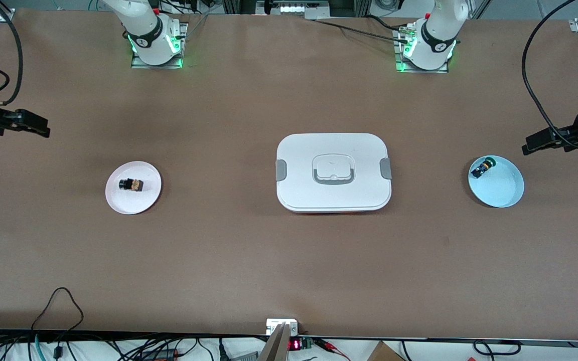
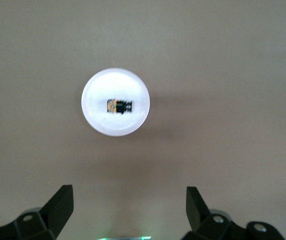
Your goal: Transfer orange switch to right arm and place
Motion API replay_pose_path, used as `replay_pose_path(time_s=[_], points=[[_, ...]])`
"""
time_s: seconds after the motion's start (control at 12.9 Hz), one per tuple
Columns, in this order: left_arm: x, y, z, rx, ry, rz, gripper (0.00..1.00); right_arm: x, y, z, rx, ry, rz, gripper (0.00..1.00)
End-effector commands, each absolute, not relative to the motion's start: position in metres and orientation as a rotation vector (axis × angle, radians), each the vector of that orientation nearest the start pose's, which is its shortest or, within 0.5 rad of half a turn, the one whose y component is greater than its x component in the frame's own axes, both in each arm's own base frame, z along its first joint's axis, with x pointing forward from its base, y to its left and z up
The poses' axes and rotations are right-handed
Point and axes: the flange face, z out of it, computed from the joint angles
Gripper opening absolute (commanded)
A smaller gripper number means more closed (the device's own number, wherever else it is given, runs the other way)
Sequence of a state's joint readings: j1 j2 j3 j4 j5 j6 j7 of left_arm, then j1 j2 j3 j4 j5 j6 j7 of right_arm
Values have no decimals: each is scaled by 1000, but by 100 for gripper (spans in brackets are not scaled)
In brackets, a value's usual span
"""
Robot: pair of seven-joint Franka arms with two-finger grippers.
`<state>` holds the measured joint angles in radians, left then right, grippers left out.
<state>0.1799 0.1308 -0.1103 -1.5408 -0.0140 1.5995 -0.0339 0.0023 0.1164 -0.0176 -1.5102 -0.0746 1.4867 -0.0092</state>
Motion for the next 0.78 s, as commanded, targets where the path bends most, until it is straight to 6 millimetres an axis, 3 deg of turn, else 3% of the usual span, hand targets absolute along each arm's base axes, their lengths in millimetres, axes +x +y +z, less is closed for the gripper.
replay_pose_path(time_s=[0.0,0.23,0.47,0.7], points=[[589,42,574,-3155,-173,91,100,552,-20,585,-3188,36,192,100],[590,43,572,-3149,-160,95,100,547,-20,596,-3190,34,151,100],[590,42,572,-3155,-161,95,100,540,-20,589,-3191,36,126,100],[590,43,572,-3156,-164,95,100,535,-20,595,-3191,49,123,100]])
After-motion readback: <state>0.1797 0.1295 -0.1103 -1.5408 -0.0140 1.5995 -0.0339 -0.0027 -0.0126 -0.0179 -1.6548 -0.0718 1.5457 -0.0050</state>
